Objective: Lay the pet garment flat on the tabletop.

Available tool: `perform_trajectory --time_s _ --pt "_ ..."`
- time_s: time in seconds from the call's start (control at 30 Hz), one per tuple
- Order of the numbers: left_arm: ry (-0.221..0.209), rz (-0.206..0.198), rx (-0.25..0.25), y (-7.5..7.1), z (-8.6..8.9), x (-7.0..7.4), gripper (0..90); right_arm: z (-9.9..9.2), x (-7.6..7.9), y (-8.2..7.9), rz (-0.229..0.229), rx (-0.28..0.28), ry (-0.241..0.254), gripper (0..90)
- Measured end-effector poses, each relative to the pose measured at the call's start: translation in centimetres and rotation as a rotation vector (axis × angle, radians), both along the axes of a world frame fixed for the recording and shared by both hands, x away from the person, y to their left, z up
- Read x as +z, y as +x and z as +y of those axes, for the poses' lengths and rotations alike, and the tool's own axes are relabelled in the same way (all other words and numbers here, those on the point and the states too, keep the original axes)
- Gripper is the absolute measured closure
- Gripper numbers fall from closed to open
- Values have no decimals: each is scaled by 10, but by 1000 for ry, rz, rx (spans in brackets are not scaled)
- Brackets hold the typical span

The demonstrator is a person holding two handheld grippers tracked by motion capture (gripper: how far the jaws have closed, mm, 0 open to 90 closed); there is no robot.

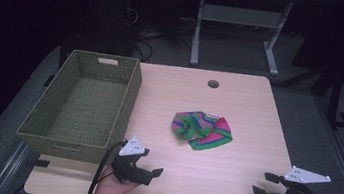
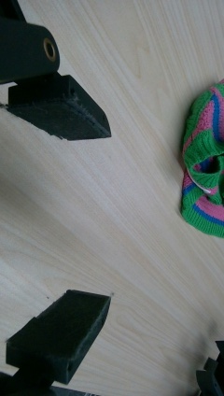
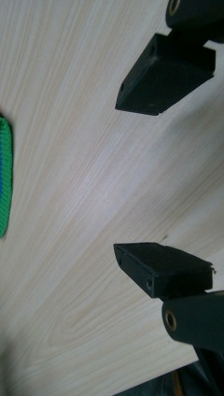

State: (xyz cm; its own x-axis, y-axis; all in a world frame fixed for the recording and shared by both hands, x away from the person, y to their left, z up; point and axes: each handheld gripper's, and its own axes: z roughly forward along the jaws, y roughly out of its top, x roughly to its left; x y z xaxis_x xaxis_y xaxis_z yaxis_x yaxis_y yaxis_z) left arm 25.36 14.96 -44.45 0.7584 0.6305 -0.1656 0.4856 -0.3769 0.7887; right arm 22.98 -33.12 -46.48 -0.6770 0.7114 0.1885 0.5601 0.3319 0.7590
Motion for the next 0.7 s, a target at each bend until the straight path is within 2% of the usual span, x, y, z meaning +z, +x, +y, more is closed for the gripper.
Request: perform_trajectory --time_s 0.07,0.1,0.43,0.7 --pt "1 3 -1 1 0 -1 158 1 0 1 3 16 19 252" --pt "2 5 -2 1 0 -1 158 1 1 2 8 30 43 252" --pt "3 6 -14 0 0 -1 158 11 10 6 -3 43 23 241" --pt "-11 2 -1 0 3 -1 159 19 19 23 5 72 9 219"
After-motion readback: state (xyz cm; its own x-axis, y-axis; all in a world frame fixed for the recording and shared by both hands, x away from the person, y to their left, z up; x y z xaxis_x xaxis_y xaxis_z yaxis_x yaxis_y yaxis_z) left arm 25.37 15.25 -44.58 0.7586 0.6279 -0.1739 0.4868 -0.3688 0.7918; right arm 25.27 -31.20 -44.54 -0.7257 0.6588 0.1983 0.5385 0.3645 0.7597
